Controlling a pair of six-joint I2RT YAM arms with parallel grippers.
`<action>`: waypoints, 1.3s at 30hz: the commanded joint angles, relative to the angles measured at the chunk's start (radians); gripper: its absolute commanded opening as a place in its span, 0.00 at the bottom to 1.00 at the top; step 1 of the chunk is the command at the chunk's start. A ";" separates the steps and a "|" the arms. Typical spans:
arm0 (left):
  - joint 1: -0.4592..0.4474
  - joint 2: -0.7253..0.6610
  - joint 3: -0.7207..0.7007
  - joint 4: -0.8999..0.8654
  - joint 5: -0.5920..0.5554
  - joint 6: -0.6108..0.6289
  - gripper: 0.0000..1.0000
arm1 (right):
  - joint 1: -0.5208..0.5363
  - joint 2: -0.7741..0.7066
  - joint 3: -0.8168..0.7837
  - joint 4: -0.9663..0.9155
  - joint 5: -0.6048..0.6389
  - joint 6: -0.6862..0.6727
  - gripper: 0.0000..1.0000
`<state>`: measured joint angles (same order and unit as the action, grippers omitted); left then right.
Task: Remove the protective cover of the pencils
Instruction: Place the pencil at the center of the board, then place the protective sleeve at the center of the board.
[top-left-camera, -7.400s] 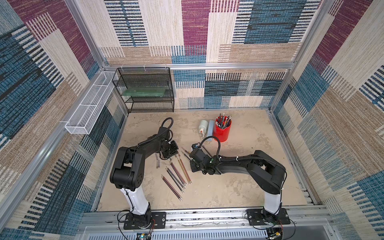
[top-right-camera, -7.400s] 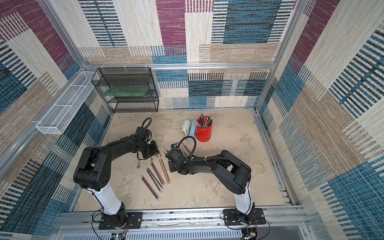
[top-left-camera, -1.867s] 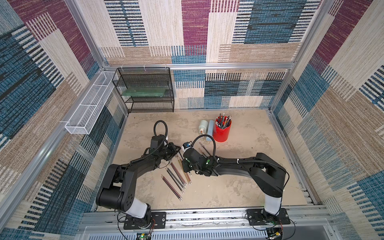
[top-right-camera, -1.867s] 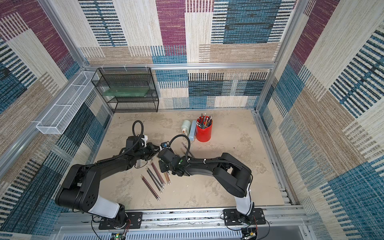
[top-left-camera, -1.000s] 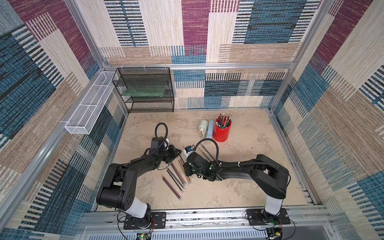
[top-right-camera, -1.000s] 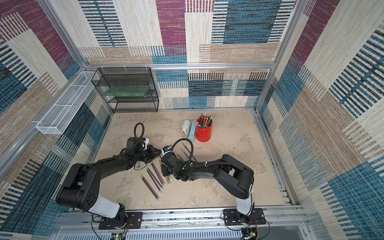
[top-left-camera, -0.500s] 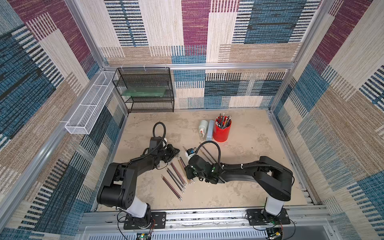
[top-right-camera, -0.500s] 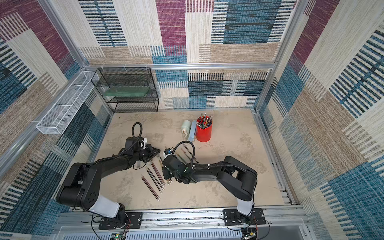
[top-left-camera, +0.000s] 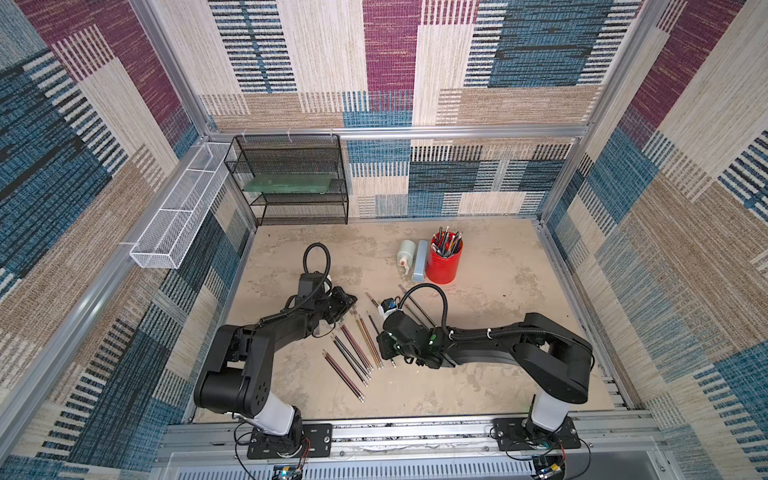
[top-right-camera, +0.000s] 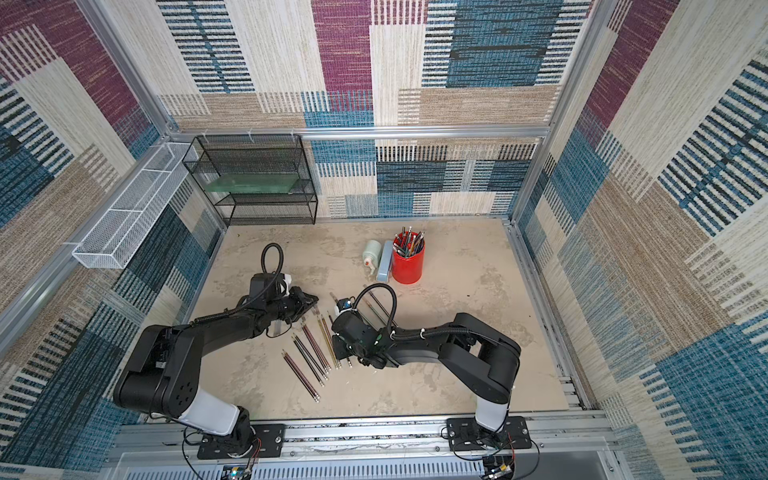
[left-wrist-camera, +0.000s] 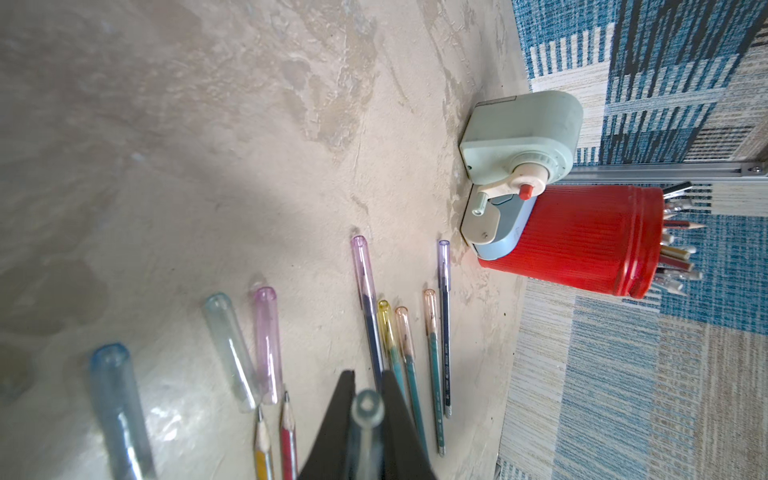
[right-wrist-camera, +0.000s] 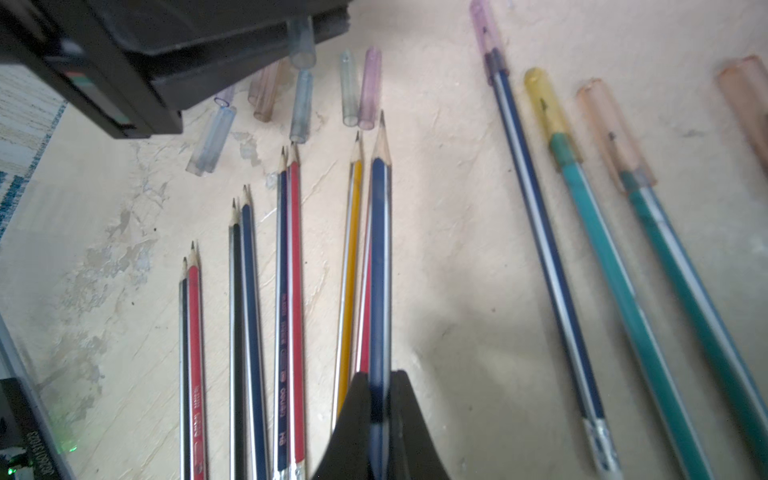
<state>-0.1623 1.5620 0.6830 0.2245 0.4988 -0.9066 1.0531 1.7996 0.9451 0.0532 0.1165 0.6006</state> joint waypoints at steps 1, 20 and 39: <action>-0.003 0.014 0.044 -0.074 -0.016 0.035 0.00 | -0.004 0.028 0.014 -0.008 0.011 -0.003 0.00; -0.059 0.183 0.244 -0.309 -0.029 0.136 0.00 | -0.047 0.086 0.035 -0.013 -0.026 -0.011 0.05; -0.079 0.222 0.283 -0.342 -0.031 0.149 0.00 | -0.036 0.106 0.044 -0.023 -0.008 -0.004 0.19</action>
<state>-0.2390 1.7782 0.9565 -0.1040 0.4706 -0.7826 1.0145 1.8942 0.9848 0.0704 0.0982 0.5964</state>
